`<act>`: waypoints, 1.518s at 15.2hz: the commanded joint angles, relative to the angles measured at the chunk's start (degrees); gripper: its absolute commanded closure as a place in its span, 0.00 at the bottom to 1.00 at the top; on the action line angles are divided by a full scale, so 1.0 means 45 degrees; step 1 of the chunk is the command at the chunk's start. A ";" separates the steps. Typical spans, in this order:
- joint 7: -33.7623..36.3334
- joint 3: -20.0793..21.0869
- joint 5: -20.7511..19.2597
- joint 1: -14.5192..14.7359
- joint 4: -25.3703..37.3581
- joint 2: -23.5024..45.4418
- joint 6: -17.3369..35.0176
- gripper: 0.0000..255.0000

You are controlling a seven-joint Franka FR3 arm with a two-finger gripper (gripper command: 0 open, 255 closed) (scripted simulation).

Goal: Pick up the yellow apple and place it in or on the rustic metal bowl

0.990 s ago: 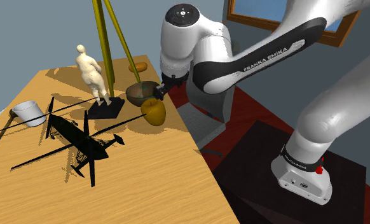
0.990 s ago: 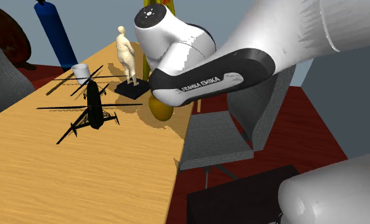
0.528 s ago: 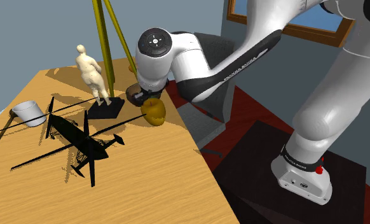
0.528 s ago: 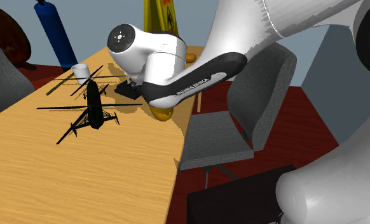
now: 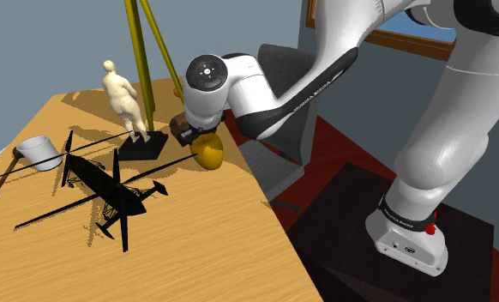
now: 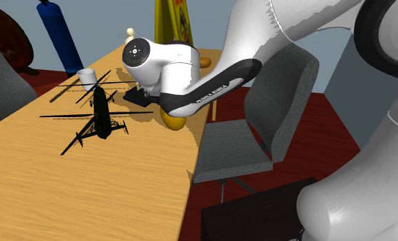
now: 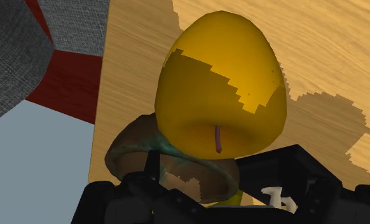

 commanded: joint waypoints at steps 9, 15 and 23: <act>0.0047 -0.0023 -0.0103 0.0011 0.0032 0.0087 -0.0005 1.00; 0.0051 -0.0009 -0.0100 0.0032 0.0062 0.0104 -0.0044 1.00; -0.1294 0.0112 0.1367 -0.0212 0.0387 -0.0814 -0.0202 1.00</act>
